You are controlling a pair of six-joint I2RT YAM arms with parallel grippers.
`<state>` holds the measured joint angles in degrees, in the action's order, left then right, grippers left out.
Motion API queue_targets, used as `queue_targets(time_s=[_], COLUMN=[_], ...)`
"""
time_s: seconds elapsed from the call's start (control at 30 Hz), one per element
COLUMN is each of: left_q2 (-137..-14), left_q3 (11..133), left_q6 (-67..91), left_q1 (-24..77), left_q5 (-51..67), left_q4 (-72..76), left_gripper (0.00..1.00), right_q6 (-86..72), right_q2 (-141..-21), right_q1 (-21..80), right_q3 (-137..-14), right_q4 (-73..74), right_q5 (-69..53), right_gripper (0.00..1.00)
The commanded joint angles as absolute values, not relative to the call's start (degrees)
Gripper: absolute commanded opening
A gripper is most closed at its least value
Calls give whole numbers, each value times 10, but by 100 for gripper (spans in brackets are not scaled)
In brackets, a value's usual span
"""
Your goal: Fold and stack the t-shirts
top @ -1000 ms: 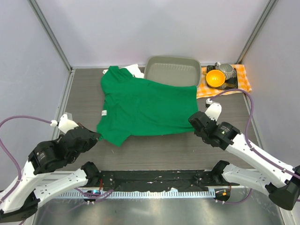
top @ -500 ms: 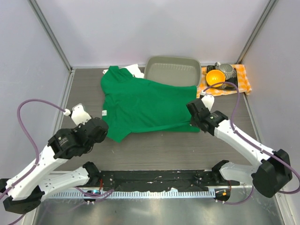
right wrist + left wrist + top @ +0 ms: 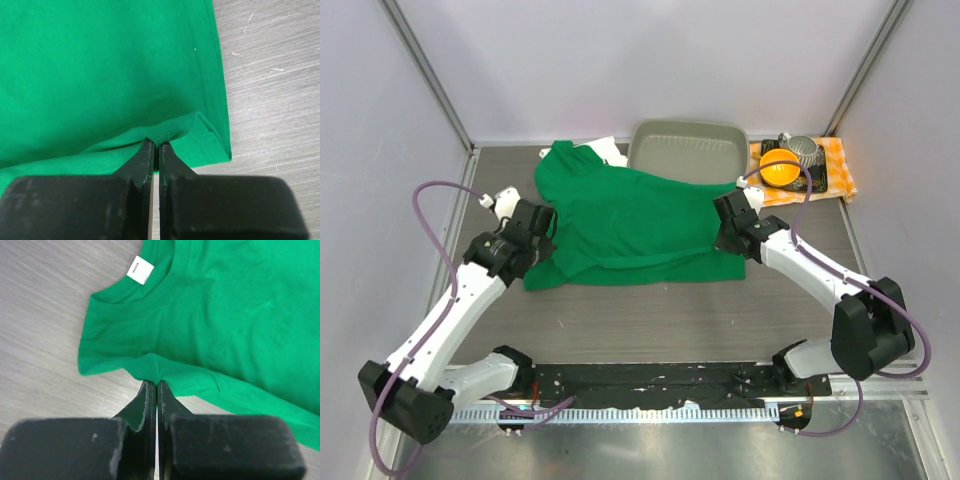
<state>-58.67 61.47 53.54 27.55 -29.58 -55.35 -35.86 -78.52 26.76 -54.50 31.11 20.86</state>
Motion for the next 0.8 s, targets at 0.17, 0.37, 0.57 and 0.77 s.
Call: queue_targets(time_s=[0.17,0.37,0.57,0.77], left_q2=[-694,-748,-798,-864], left_q3=[661,691,729,761], left_q6=[460,446,429,416], left_q1=[213,187,156,150], left_q5=[-188,-168,-142,-127], left_q4=[-418,-396,-381,-359], left_gripper=[0,0,0,0], right_q6=[-338,-340,-345,-351], right_q2=[-849,-886,-917,-940], right_q1=[216,199,190,185], right_q3=[-598,-601,-609,-620], right_q4=[257,242,236,235], right_q5=[168,152,147,152], right_gripper=[1,1,1,1])
